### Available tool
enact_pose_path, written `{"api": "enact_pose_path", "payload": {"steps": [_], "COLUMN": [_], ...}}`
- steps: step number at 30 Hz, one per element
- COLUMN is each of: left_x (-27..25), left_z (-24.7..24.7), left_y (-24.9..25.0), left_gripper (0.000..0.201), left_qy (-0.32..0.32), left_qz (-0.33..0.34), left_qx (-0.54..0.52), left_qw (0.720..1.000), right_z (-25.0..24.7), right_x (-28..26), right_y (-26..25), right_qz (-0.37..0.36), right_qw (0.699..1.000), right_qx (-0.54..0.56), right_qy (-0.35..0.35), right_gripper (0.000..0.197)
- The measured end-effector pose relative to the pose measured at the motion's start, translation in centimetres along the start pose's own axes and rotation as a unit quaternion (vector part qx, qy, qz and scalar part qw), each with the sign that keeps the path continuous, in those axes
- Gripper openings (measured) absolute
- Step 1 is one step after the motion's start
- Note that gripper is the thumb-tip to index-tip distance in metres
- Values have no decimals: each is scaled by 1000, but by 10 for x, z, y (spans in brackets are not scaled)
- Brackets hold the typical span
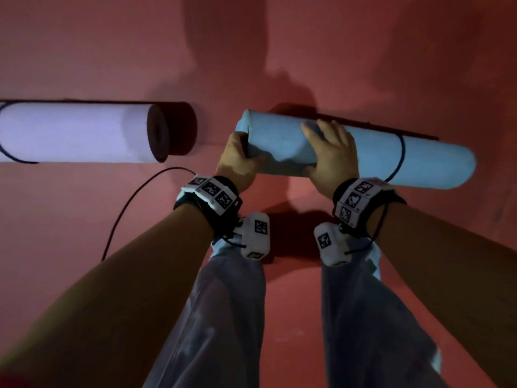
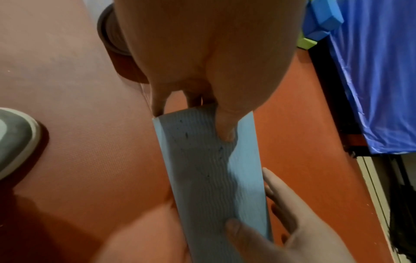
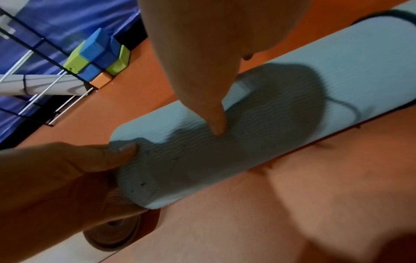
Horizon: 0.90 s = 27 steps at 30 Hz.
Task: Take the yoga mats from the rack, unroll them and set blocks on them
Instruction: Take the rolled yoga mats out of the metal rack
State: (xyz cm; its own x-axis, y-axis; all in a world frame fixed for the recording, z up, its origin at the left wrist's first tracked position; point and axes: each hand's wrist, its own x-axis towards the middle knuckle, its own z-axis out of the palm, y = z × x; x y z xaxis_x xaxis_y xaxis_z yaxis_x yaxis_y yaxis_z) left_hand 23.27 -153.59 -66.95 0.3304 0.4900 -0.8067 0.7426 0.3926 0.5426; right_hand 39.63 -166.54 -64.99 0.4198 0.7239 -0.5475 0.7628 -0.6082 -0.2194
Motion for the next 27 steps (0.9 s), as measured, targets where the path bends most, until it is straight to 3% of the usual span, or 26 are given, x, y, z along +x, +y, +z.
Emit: {"api": "enact_pose_path", "payload": {"steps": [9,16,22,27], "left_x": [44,46,13,-52], "left_z": [-28,-51,-63,-78], "left_y": [-64,-72,-55,-7], "left_gripper": [48,41,51,51], "left_qy": [66,63,66,86], "left_qz": [-30,-26,-43,-25], "left_qx": [-80,-42,-66,-37], "left_qw": [994,997,995,995], "right_z": [50,61,26,-44], "right_x": [39,47,31,-1], "right_y": [-46,-71,-89,-106], "right_qz": [-35,-8,1,15], "right_qw": [998,996,995,988], "right_qx": [-34,-44,11,81], "right_qy": [-44,-73,-98,-133], "right_gripper": [72,72,70,71]}}
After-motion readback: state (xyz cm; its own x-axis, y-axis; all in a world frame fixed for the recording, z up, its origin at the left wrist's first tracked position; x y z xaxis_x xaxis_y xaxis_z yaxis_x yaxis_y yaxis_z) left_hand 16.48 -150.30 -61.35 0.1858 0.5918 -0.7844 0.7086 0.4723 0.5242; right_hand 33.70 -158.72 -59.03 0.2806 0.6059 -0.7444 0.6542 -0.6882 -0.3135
